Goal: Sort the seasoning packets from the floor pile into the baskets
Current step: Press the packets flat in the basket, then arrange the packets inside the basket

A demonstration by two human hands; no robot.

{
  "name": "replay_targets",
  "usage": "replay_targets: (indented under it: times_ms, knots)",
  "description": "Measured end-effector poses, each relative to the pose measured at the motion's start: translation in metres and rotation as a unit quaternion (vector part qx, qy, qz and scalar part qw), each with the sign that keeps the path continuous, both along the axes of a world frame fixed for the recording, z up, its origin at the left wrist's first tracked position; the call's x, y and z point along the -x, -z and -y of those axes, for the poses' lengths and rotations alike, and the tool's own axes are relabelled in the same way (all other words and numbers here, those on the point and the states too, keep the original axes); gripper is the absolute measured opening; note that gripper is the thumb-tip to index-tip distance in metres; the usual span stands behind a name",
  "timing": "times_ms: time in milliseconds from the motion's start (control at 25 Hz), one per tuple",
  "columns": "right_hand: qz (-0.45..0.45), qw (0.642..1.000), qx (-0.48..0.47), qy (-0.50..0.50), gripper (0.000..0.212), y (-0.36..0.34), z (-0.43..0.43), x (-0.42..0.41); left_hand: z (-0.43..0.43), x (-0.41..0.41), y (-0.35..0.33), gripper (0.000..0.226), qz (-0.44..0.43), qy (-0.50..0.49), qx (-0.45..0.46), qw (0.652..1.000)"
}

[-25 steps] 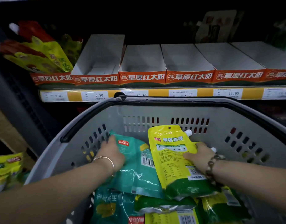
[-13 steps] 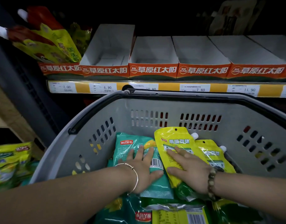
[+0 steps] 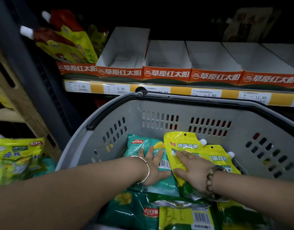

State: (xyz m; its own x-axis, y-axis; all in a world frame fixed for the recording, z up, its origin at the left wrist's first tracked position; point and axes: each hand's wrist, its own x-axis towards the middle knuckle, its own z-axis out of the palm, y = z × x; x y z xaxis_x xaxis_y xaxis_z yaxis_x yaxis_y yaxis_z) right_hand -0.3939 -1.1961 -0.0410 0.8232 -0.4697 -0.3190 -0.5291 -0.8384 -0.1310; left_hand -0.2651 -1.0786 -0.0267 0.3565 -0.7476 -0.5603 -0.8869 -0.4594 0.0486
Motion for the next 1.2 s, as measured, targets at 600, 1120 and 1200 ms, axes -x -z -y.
replay_targets:
  times_ms: [600,1120,1200]
  knots:
    - [0.313,0.933,0.017,-0.178,0.066,-0.15,-0.147,-0.098,-0.224,-0.063,-0.145,0.059,0.099,-0.105,0.415,0.898]
    - [0.167,0.865,-0.009,-0.474,0.06,-0.049,-0.46,-0.164,-0.578,0.013,-0.031,0.053,0.198,-0.421,0.309,0.83]
    - [0.114,0.859,-0.004,-0.499,0.058,-0.009,-0.492,-0.162,-0.607,0.029,0.006,0.051,0.183,-0.462,0.281,0.821]
